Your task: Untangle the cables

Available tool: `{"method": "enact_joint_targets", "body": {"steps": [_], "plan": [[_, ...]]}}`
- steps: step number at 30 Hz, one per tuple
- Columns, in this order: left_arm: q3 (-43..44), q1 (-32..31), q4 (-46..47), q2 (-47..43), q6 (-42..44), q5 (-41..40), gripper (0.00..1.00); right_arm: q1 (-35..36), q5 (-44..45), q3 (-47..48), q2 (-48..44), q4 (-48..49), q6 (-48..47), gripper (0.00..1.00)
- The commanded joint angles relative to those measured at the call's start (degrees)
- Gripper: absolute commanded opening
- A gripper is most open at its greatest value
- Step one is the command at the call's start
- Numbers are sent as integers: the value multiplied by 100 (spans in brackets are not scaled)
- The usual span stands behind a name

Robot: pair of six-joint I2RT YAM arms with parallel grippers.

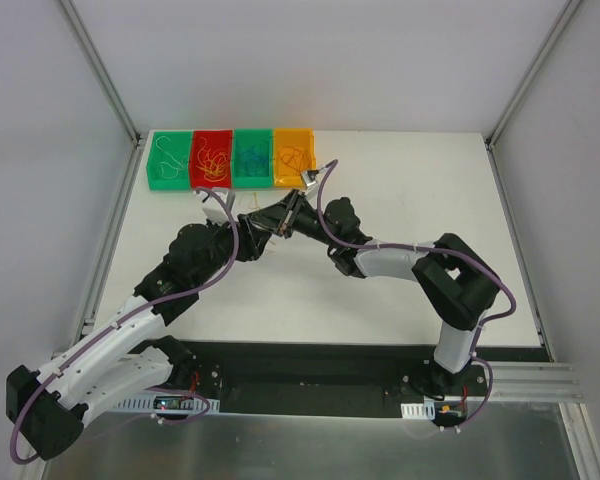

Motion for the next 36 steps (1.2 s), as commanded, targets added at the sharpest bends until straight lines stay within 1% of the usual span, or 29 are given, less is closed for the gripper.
{"method": "enact_joint_targets", "body": {"steps": [1, 7, 10, 14, 15, 16, 17, 19, 20, 21, 22, 23, 24, 25, 28, 30, 33, 34, 35, 36], "plan": [[400, 54, -33, 41, 171, -245, 49, 66, -15, 110, 85, 370, 42, 0], [427, 54, -148, -65, 417, -315, 49, 66, -102, 171, 199, 590, 191, 0], [523, 54, -148, 66, 593, -193, 49, 66, -164, 216, 252, 652, 253, 0], [629, 54, -166, 269, 743, -139, 43, 75, -173, 216, 243, 678, 253, 0], [638, 54, -165, 287, 769, -175, 40, 66, -173, 216, 234, 678, 262, 0], [647, 54, -174, 322, 839, -218, 36, 66, -181, 207, 225, 687, 253, 0], [655, 54, -174, 339, 918, -219, 28, 66, -173, 207, 225, 704, 253, 0], [682, 54, -165, 375, 1041, -193, 5, 75, -155, 189, 225, 705, 253, 0], [682, 54, -165, 375, 1085, -210, 0, 57, -138, 189, 225, 705, 244, 0], [673, 54, -165, 384, 1112, -219, 0, 40, -138, 189, 252, 696, 236, 0], [673, 54, -165, 384, 1155, -228, 0, 31, -164, 189, 260, 687, 227, 4], [673, 54, -192, 392, 1191, -245, 0, -13, -190, 189, 278, 687, 227, 10], [673, 54, -235, 410, 1200, -280, 0, -65, -234, 172, 287, 687, 218, 21], [682, 63, -279, 410, 1217, -315, 0, -127, -269, 154, 261, 670, 192, 28], [717, 185, -455, 506, 1279, -298, 0, -408, -532, 101, 164, 512, -44, 45], [752, 413, -464, 638, 1261, -123, 0, -653, -883, 180, 76, 57, -299, 54], [883, 958, -623, 954, 1139, 342, 0, -1136, -1436, 102, -20, -25, -616, 67], [936, 1125, -623, 1051, 1121, 457, 0, -1304, -1699, 49, -64, -8, -695, 73], [1024, 1300, -623, 1191, 1138, 658, 0, -1488, -1833, -30, -152, -16, -835, 83], [1129, 1441, -623, 1314, 1173, 756, 0, -1664, -1921, -126, -231, -25, -993, 88]]}}
